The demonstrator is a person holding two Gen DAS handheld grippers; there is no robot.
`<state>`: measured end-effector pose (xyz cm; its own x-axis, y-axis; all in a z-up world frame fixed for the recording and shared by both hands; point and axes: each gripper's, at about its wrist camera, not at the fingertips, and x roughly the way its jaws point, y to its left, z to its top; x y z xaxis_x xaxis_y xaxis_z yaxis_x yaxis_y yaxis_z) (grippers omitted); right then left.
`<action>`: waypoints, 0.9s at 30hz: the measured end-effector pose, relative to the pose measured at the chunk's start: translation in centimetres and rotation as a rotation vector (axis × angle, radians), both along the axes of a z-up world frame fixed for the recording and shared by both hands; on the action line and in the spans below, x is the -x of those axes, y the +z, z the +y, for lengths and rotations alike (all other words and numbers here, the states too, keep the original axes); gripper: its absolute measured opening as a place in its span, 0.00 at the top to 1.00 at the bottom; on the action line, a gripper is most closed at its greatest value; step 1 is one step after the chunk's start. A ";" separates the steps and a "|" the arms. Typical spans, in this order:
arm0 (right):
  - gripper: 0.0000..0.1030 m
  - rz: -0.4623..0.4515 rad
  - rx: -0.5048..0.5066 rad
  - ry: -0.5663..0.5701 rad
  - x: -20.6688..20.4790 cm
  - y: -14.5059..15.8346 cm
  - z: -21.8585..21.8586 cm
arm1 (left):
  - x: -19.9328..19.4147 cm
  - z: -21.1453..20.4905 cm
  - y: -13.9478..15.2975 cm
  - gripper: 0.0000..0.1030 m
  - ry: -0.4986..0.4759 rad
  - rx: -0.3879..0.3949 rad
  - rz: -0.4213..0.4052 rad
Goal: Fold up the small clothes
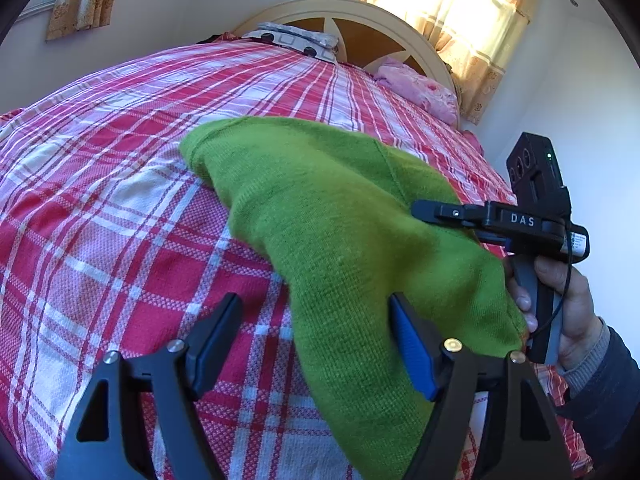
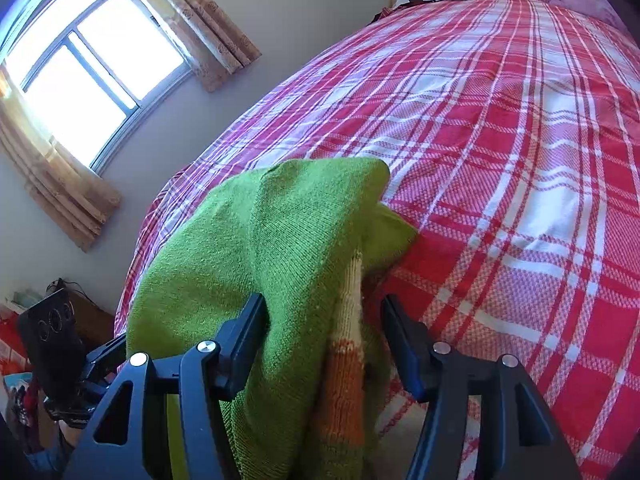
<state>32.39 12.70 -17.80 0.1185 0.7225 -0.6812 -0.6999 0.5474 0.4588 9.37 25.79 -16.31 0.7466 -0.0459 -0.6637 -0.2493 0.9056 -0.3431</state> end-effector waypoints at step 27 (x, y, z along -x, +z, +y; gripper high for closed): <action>0.39 -0.341 0.120 0.132 10.3 1.0 -1.0 | 2.1 -0.6 -0.8 0.07 0.052 -0.021 -0.013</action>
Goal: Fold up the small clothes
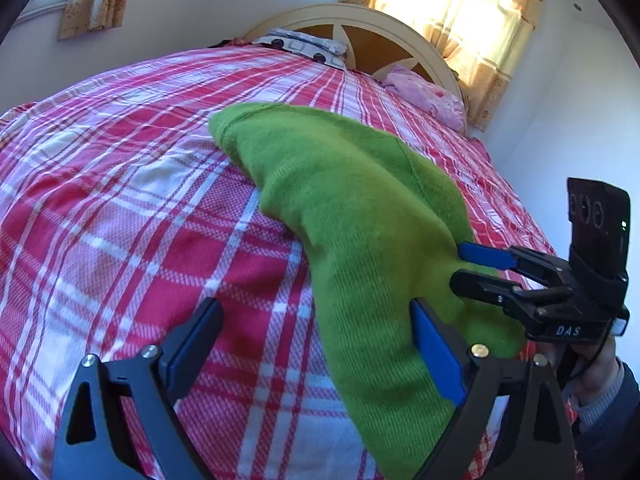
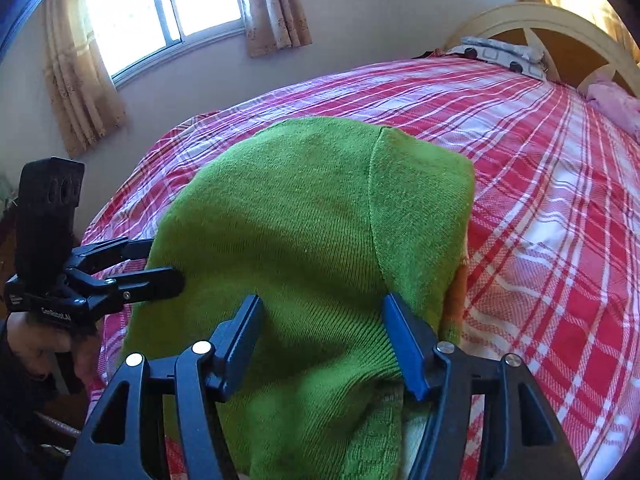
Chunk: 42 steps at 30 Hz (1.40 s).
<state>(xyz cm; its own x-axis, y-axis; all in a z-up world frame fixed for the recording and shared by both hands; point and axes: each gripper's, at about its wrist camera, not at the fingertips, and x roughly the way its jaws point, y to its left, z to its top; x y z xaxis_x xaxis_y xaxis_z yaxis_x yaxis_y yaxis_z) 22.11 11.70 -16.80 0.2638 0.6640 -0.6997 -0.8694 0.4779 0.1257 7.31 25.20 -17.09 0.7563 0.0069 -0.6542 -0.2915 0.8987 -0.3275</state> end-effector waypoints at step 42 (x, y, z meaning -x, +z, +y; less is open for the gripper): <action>0.20 -0.477 -0.111 -0.237 16.3 10.4 -6.0 | 9.6 -5.7 11.4 0.01 -0.020 -0.256 -0.280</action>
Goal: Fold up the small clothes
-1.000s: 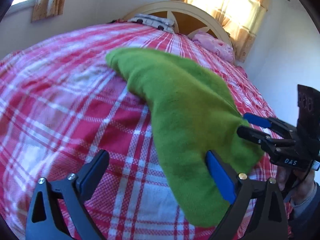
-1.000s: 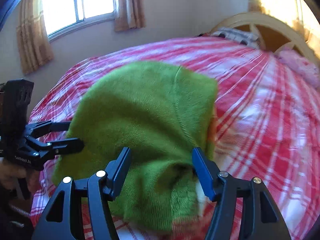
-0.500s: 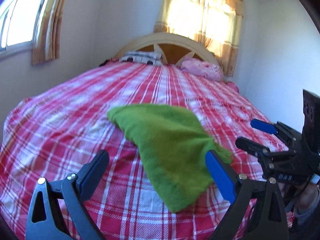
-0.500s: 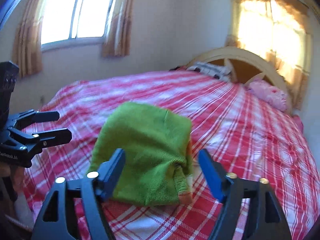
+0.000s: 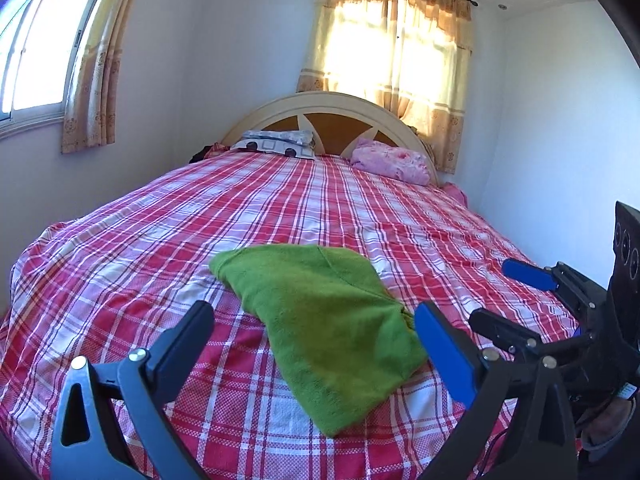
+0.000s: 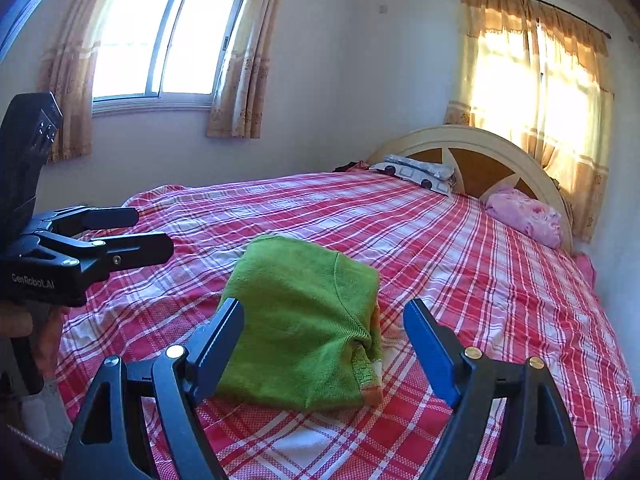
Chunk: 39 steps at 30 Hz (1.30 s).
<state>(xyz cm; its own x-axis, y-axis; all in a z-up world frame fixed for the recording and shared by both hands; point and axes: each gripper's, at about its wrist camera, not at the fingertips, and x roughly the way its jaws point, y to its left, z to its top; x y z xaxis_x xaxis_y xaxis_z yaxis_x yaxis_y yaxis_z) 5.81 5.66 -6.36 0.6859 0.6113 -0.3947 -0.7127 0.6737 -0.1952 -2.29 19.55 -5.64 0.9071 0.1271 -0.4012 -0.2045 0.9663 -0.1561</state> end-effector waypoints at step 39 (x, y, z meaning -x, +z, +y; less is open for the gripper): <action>0.20 -0.015 -0.030 -0.024 0.2 0.0 -1.4 | -0.4 -0.2 -0.6 0.01 -0.002 0.006 0.021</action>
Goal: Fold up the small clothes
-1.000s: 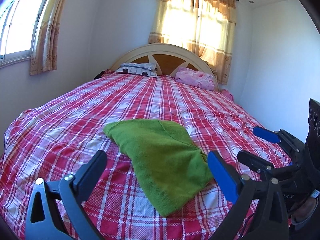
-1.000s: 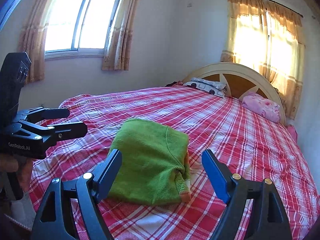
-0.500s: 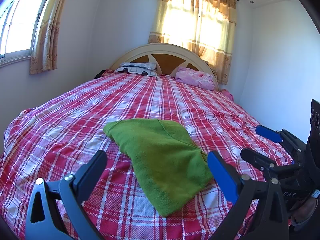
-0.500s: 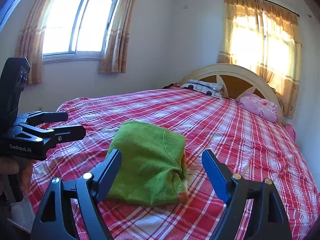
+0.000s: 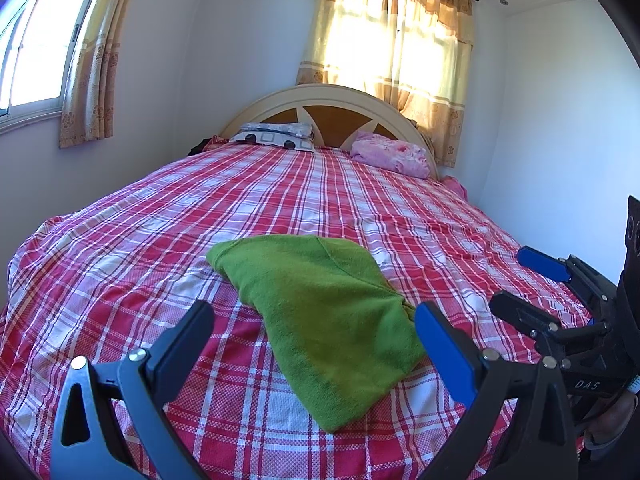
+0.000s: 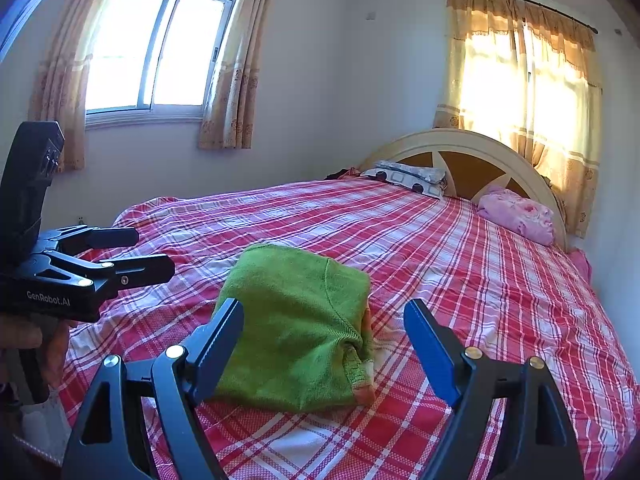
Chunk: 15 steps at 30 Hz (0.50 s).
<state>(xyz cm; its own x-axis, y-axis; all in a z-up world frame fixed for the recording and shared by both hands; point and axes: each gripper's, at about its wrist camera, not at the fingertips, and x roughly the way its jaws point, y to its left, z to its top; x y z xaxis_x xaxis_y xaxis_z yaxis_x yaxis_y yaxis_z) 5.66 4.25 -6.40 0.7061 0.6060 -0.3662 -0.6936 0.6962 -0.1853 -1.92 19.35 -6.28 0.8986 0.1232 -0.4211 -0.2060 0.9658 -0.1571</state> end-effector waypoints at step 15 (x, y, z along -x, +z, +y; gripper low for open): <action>0.20 0.001 -0.004 0.003 0.1 0.0 -0.4 | -0.2 -0.1 -0.2 0.01 -0.007 -0.001 0.009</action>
